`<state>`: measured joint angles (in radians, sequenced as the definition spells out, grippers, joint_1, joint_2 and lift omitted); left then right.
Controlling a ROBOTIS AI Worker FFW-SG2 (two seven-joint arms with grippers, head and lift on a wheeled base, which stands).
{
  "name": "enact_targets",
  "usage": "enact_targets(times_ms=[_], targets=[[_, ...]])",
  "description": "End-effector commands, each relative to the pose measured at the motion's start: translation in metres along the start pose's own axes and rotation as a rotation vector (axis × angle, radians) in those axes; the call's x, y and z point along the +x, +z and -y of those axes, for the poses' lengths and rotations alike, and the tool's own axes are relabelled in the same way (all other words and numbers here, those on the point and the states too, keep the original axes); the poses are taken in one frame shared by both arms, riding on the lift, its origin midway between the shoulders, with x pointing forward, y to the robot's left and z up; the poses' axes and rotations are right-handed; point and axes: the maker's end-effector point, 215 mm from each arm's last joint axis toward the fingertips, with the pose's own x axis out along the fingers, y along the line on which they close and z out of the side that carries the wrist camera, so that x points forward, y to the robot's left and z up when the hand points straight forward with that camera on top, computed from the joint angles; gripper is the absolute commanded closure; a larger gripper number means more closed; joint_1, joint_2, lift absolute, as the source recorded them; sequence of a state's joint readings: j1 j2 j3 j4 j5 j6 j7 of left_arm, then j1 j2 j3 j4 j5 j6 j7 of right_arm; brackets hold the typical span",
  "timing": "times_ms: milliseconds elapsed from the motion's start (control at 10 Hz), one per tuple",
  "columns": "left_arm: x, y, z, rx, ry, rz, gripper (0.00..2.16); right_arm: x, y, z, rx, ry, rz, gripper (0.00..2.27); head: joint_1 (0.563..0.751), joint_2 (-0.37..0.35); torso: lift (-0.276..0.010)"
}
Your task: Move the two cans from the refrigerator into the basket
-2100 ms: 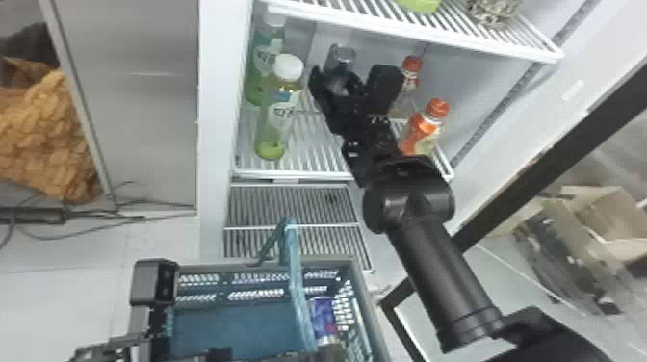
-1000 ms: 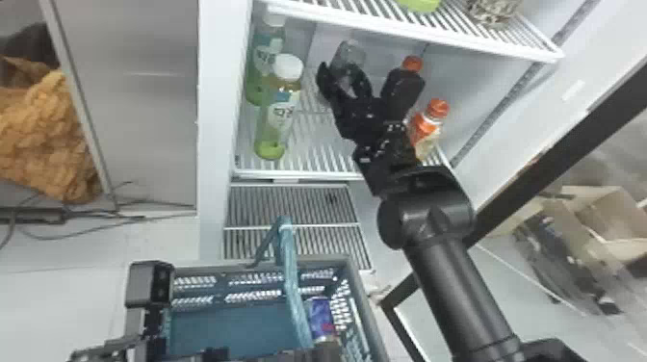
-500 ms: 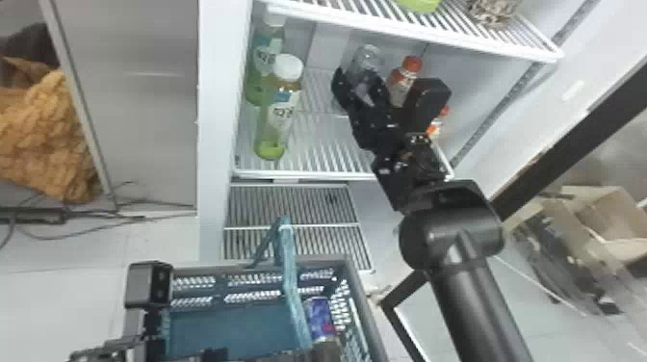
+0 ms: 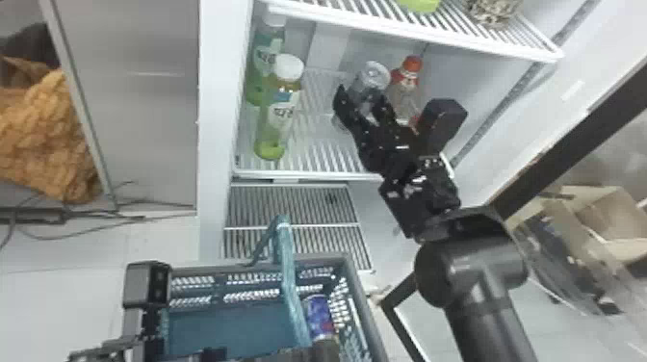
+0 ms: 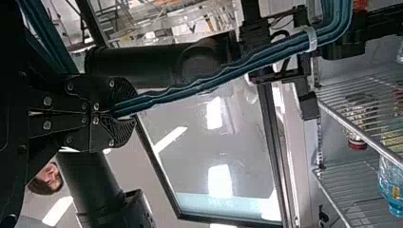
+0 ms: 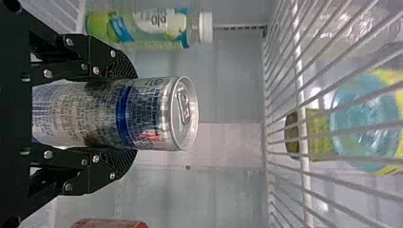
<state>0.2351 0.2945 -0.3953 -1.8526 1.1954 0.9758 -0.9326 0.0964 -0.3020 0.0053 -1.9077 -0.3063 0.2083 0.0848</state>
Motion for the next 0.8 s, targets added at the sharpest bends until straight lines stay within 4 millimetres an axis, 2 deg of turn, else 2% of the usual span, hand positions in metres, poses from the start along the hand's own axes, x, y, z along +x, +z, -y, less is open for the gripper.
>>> enact_targets(times_ms=[0, 300, 600, 700], targets=[[0.000, -0.001, 0.000, -0.001, 0.000, 0.000, 1.19, -0.017, 0.006, -0.006, 0.000, 0.010, -0.001, 0.73, 0.695, -0.350, -0.276], [-0.002, -0.001, 0.000, -0.005, -0.001, 0.009, 1.19, -0.057, 0.026, -0.013, 0.012, 0.012, 0.006, 0.73, 0.695, -0.350, -0.276], [-0.001, -0.001, 0.000, -0.006, -0.002, 0.008, 1.19, -0.086, 0.026, -0.021, 0.036, 0.014, -0.032, 0.73, 0.695, -0.350, -0.276], [-0.001, -0.001, 0.000, -0.007, -0.002, 0.011, 1.19, -0.096, 0.020, -0.021, 0.041, 0.008, -0.061, 0.73, 0.695, -0.350, -0.276]])
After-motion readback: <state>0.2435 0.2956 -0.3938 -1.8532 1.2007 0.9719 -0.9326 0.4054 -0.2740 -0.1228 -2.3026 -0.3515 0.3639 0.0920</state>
